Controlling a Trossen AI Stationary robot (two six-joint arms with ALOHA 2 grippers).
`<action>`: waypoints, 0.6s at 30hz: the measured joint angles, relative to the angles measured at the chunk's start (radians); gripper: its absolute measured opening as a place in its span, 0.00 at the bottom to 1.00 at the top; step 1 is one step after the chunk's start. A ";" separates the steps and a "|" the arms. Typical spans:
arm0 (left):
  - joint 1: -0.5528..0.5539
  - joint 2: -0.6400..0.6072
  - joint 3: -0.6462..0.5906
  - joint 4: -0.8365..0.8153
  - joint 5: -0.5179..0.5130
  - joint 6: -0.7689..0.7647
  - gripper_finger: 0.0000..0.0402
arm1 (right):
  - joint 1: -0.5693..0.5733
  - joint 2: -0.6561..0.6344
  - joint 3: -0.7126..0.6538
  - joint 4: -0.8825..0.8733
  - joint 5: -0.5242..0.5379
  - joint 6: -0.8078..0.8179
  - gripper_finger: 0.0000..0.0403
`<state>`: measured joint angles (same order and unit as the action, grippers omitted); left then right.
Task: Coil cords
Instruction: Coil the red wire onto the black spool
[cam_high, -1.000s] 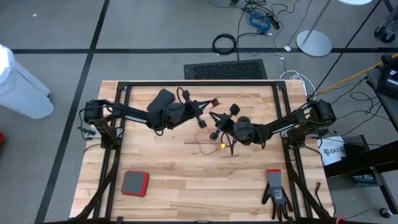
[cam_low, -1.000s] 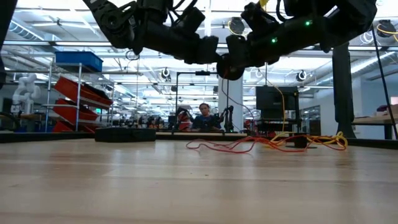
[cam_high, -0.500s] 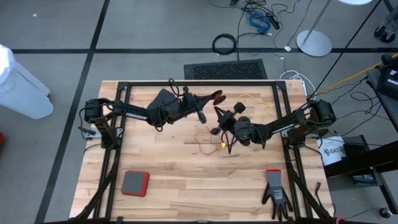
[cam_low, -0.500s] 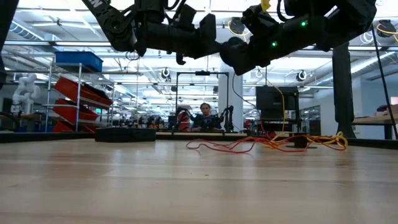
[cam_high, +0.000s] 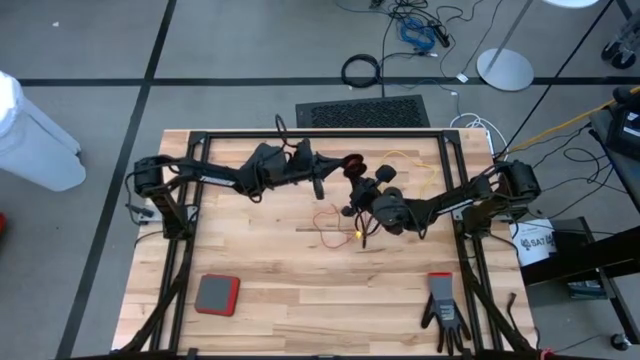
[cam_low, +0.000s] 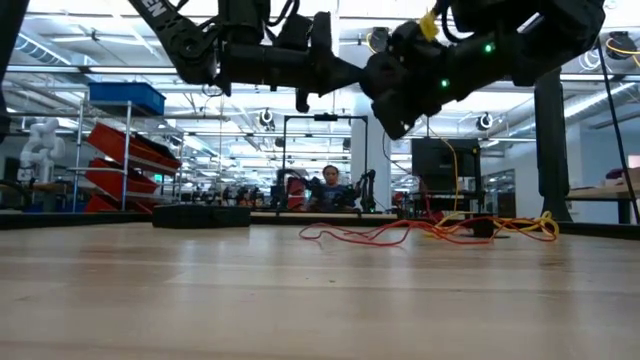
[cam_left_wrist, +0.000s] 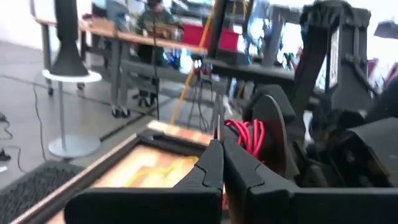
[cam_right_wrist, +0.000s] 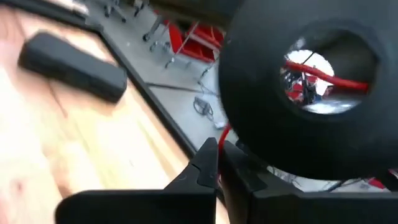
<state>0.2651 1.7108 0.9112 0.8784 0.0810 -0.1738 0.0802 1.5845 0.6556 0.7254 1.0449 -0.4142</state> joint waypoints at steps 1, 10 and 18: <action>0.006 -0.008 0.000 -0.028 0.018 0.010 0.00 | -0.001 0.000 0.000 -0.032 -0.002 0.022 0.02; 0.023 -0.114 0.000 -0.227 0.127 0.135 0.00 | -0.024 0.000 -0.023 -0.231 -0.189 0.248 0.11; 0.023 -0.194 0.000 -0.407 0.159 0.221 0.00 | -0.022 0.000 -0.071 -0.222 -0.329 0.310 0.10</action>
<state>0.2878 1.5164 0.9108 0.4713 0.2402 0.0474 0.0579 1.5845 0.5845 0.5034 0.7163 -0.1046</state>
